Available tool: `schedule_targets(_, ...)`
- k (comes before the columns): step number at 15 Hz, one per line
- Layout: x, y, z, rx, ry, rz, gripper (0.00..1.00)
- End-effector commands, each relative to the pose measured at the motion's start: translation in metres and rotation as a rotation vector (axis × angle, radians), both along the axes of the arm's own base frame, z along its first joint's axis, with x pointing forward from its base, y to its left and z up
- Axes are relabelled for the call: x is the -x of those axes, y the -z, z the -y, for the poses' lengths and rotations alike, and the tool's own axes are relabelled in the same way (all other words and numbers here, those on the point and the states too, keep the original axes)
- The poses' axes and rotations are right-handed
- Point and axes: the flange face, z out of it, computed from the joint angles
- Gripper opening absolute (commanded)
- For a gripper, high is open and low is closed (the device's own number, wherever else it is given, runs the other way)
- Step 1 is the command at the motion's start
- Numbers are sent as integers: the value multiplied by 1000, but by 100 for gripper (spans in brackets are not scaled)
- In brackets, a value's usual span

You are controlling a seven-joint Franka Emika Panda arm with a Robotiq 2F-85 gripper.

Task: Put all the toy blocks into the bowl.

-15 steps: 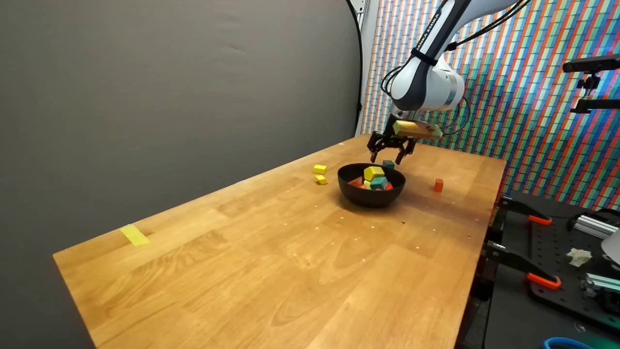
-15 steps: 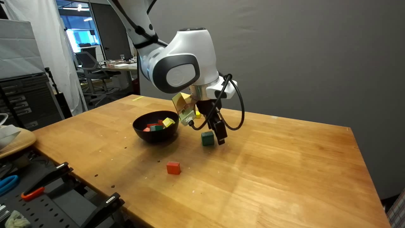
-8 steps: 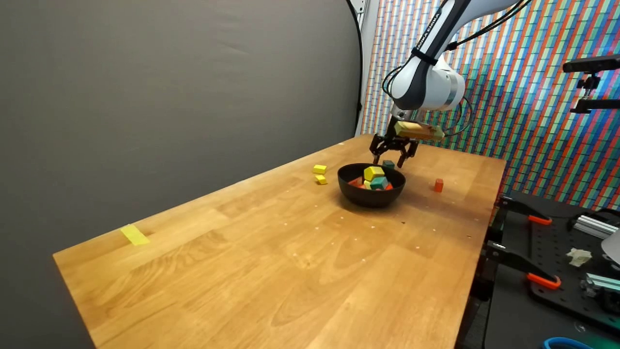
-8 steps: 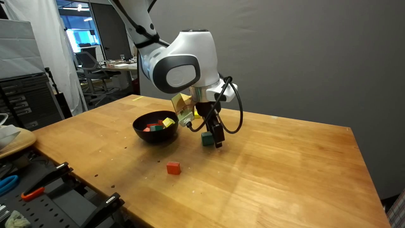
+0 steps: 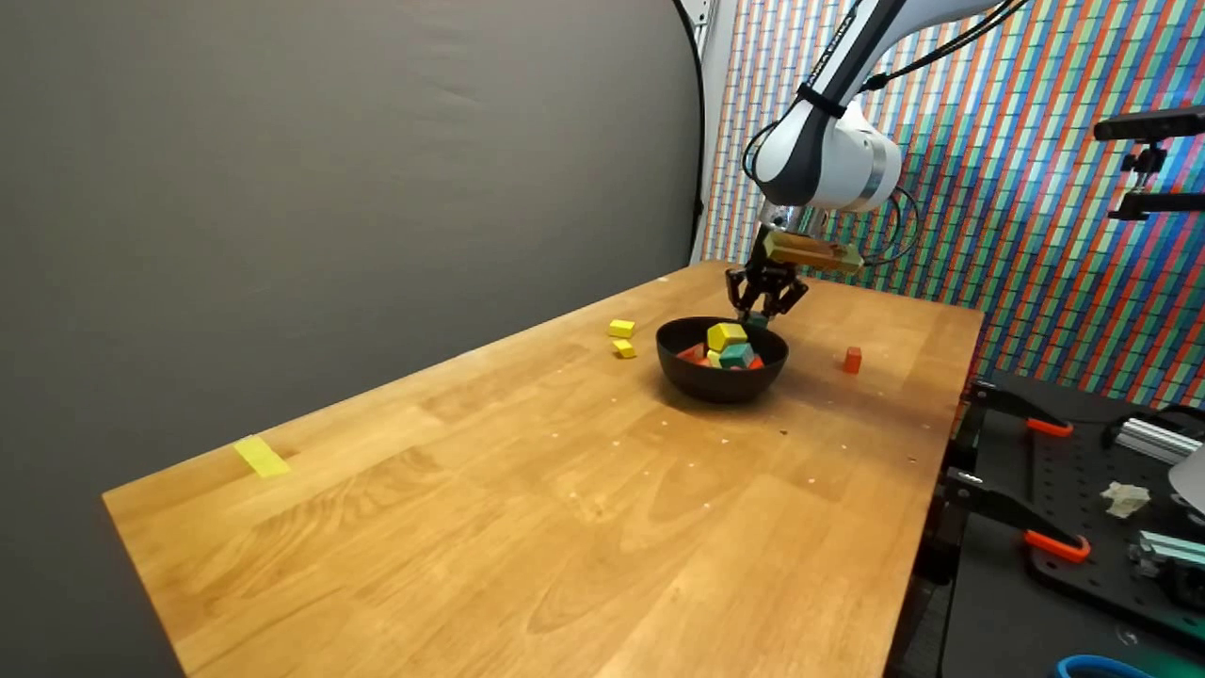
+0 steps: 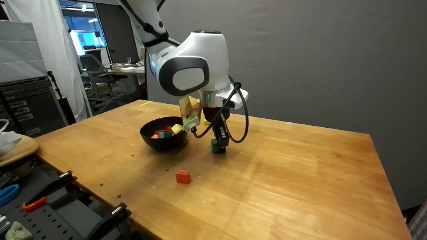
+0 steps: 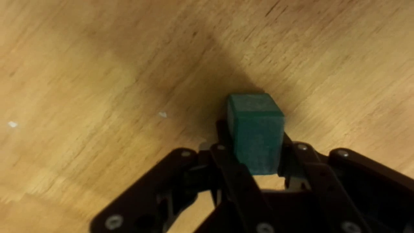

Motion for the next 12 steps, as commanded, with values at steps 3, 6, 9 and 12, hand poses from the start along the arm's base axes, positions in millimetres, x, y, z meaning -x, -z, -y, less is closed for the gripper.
schedule_targets(3,27,-61,-48,-59,-95,48,8)
schedule_targets(6,42,-102,-88,-34,-211,112,8)
schedule_targets(9,46,-129,-119,-19,-251,139,8)
schedule_targets(12,36,-136,-142,-70,-247,125,8)
